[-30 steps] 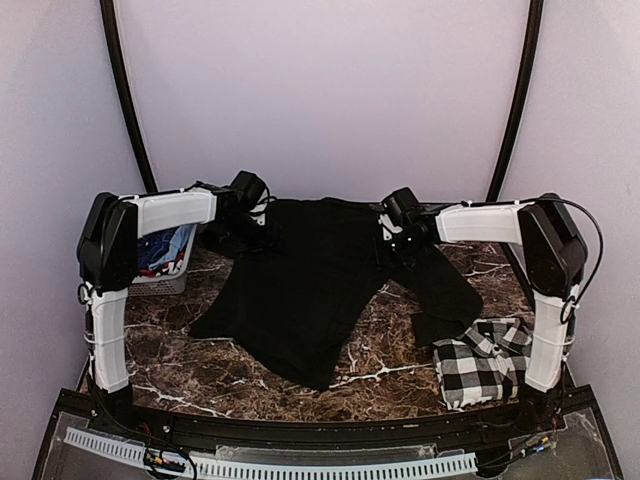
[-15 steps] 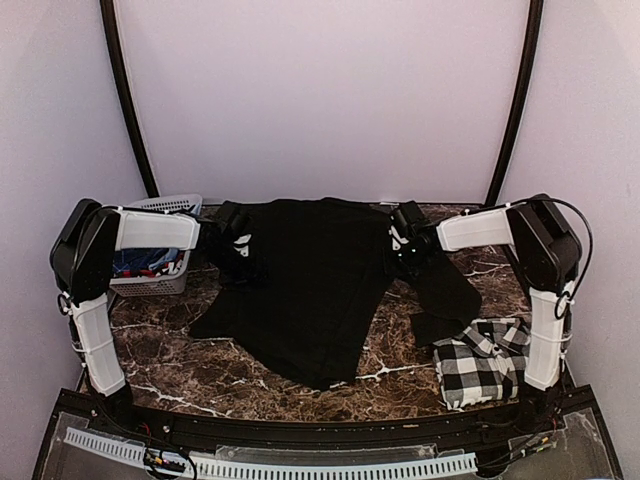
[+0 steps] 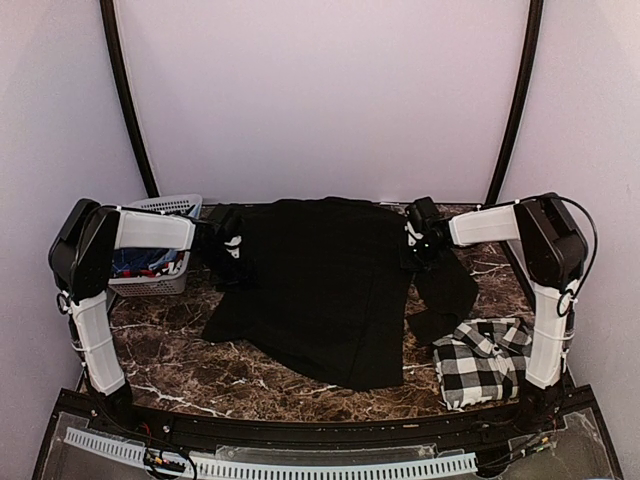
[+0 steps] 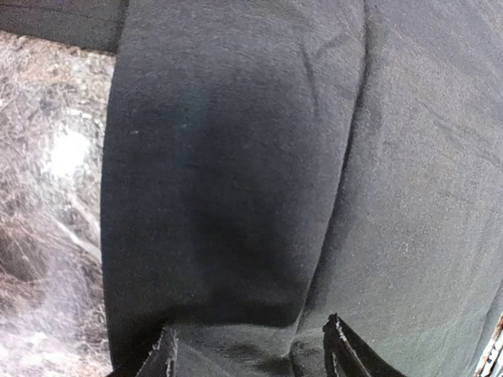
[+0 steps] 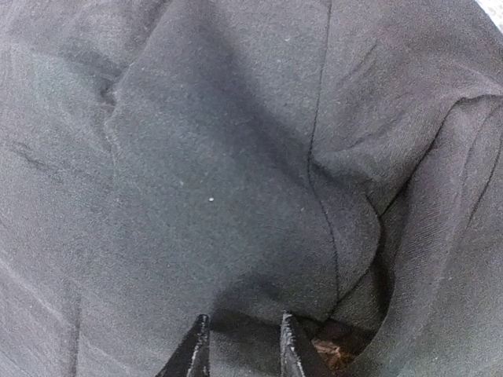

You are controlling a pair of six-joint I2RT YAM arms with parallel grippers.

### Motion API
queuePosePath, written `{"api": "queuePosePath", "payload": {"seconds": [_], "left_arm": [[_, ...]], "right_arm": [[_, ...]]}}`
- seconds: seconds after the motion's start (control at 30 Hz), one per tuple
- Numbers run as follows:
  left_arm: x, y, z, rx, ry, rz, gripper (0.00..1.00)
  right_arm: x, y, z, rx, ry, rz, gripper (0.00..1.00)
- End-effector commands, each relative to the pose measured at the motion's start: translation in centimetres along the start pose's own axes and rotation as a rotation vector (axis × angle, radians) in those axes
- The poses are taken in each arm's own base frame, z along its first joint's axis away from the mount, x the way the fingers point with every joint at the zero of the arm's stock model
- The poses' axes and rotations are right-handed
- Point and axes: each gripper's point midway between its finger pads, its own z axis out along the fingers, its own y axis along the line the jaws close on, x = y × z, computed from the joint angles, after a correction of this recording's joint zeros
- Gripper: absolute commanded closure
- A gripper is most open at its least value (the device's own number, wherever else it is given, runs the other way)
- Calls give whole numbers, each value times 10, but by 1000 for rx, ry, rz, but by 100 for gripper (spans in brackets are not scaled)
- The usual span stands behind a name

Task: Fold and stack the long sleeve shirts
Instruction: Adjust the flattened shirt at the center of the board.

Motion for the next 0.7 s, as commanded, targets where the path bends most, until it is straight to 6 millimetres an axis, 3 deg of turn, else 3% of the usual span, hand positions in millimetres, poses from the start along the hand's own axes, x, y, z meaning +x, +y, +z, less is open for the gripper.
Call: {"api": "queuePosePath", "payload": {"seconds": [0.0,0.2,0.4,0.57,0.67], "left_arm": [[5,24,9,-69,27,-3,37],[-8,37,25,-96,49,-21,37],[-33,44,35,-125,45,-35,37],[-52,23,20,-70,11,-16,37],[-60,6,-5,-28,-36,-3,36]], "right_arm": [[19,1,-8,4,64,-31,70],[7,15,-25,-20,26,-58,63],[2,39,-41,-59,-3,-94,61],[16,85,-63,-119,-21,-178,59],[40,118,-83,-163,-31,-250,54]]}}
